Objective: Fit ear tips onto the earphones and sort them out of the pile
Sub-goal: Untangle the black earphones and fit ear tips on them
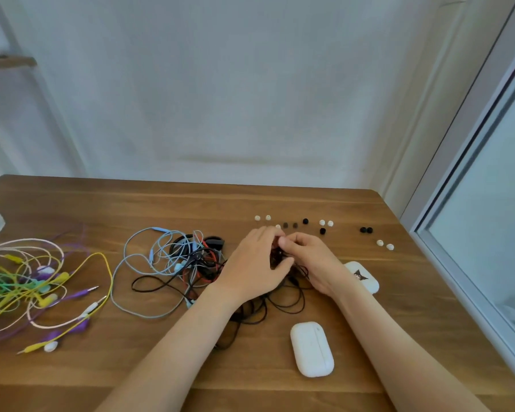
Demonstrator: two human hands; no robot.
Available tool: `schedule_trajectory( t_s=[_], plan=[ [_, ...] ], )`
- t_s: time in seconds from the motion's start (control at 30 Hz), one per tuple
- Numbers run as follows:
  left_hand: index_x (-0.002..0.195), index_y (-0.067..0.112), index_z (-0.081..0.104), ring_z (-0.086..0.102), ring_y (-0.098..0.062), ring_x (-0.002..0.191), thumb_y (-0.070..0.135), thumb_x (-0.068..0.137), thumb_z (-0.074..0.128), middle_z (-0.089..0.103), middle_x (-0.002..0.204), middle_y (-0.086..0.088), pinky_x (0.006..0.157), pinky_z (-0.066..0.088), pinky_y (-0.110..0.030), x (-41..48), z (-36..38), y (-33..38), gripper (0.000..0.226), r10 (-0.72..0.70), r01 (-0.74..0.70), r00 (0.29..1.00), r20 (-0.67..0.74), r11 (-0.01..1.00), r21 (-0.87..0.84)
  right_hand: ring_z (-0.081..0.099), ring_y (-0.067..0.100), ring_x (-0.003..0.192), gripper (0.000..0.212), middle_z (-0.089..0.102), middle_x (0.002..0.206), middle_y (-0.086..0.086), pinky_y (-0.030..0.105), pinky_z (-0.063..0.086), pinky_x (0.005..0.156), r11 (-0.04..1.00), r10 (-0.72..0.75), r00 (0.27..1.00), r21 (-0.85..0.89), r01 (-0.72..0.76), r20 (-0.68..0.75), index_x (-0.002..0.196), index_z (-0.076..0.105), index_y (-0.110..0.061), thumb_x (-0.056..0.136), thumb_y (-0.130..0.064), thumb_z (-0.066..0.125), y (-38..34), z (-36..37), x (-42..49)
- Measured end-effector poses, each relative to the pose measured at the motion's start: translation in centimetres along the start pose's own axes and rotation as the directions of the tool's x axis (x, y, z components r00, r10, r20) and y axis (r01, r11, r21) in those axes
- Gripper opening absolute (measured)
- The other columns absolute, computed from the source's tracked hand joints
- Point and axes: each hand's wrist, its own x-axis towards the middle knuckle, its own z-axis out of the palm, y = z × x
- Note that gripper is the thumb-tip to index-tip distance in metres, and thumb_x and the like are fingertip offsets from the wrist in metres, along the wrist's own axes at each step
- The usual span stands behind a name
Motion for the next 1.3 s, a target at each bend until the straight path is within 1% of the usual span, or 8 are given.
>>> schedule_trajectory(
  t_s=[0.1, 0.33, 0.47, 0.63, 0.77, 0.9, 1.07, 1.3],
  plan=[
    [0.113, 0.018, 0.053, 0.045, -0.009, 0.103, 0.031, 0.093, 0.058, 0.053, 0.108, 0.008, 0.081, 0.034, -0.018, 0.6, 0.6, -0.8, 0.024, -0.038, 0.039, 0.999, -0.015, 0.999, 0.021, 0.061, 0.01, 0.065, 0.016, 0.067, 0.076, 0.007, 0.017, 0.049, 0.06, 1.0, 0.012, 1.0, -0.001, -0.012, -0.016, 0.086, 0.06, -0.006, 0.092, -0.02, 0.061, 0.2, 0.0, 0.4],
    [0.103, 0.021, 0.061, 0.055, -0.004, 0.093, 0.03, 0.088, 0.066, 0.058, 0.1, 0.007, 0.081, 0.047, -0.019, 0.9, 0.3, -1.5, 0.018, -0.228, 0.226, 0.974, 0.006, 0.961, -0.159, 0.068, 0.016, 0.095, 0.019, 0.07, 0.098, 0.012, 0.023, 0.053, 0.085, 0.998, -0.012, 0.999, 0.067, 0.01, 0.032, 0.1, 0.065, 0.002, 0.097, -0.011, 0.051, 0.2, -0.3, 0.7],
    [0.099, 0.024, 0.064, 0.057, -0.006, 0.094, 0.032, 0.088, 0.064, 0.063, 0.095, 0.009, 0.084, 0.05, -0.032, 0.7, 0.2, -1.6, 0.013, -0.272, 0.268, 0.962, -0.002, 0.949, -0.164, 0.065, 0.023, 0.104, 0.021, 0.066, 0.109, 0.021, 0.026, 0.052, 0.091, 0.989, -0.018, 0.996, 0.149, 0.004, 0.093, 0.102, 0.064, 0.004, 0.094, 0.002, 0.045, -0.2, -0.4, 0.4],
    [0.097, 0.022, 0.065, 0.058, -0.005, 0.094, 0.027, 0.09, 0.063, 0.063, 0.093, 0.011, 0.083, 0.048, -0.025, 0.6, 0.0, -1.0, 0.009, -0.279, 0.271, 0.96, -0.017, 0.945, -0.183, 0.063, 0.02, 0.087, 0.023, 0.065, 0.096, 0.015, 0.024, 0.054, 0.079, 0.997, -0.068, 0.994, -0.039, 0.071, 0.083, 0.098, 0.066, -0.005, 0.092, 0.007, 0.047, -0.3, -0.3, 0.0],
    [0.104, 0.025, 0.062, 0.057, -0.006, 0.096, 0.027, 0.091, 0.061, 0.061, 0.096, 0.012, 0.086, 0.048, -0.026, 0.5, -0.3, -0.8, 0.013, -0.283, 0.275, 0.959, -0.004, 0.935, -0.225, 0.06, 0.02, 0.087, 0.018, 0.063, 0.098, 0.015, 0.024, 0.052, 0.077, 0.995, -0.093, 0.99, 0.04, 0.089, 0.111, 0.106, 0.064, -0.001, 0.096, -0.002, 0.049, -0.4, -0.6, -0.2],
    [0.109, 0.03, 0.06, 0.047, -0.001, 0.099, 0.035, 0.089, 0.063, 0.061, 0.091, 0.018, 0.093, 0.028, -0.026, 0.4, -0.3, -0.9, 0.021, -0.203, 0.189, 0.971, -0.123, 0.975, -0.117, 0.06, 0.017, 0.085, 0.02, 0.064, 0.096, 0.011, 0.026, 0.052, 0.08, 0.995, -0.103, 0.983, 0.017, 0.102, 0.151, 0.111, 0.062, -0.001, 0.095, -0.009, 0.053, -0.4, -0.5, -0.2],
    [0.11, 0.033, 0.063, 0.033, 0.014, 0.101, 0.037, 0.087, 0.065, 0.057, 0.095, 0.028, 0.089, 0.014, -0.022, 0.5, -0.2, -0.9, 0.023, -0.087, 0.097, 0.951, -0.298, 0.995, 0.019, 0.06, 0.012, 0.071, 0.006, 0.065, 0.077, 0.002, 0.02, 0.051, 0.069, 0.972, -0.165, 0.986, 0.173, 0.159, 0.019, 0.095, 0.058, -0.006, 0.089, -0.004, 0.058, -0.6, -0.4, 0.0],
    [0.095, 0.022, 0.047, 0.061, -0.006, 0.081, 0.031, 0.088, 0.066, 0.06, 0.082, 0.014, 0.07, 0.046, -0.017, 0.3, -0.6, -0.2, 0.022, -0.284, 0.214, 0.943, -0.175, 0.918, -0.334, 0.063, 0.021, 0.097, 0.014, 0.065, 0.102, 0.01, 0.026, 0.052, 0.086, 0.962, -0.252, 0.968, 0.113, 0.248, 0.019, 0.1, 0.066, -0.01, 0.091, -0.003, 0.056, -0.5, 0.0, -0.1]
  ],
)
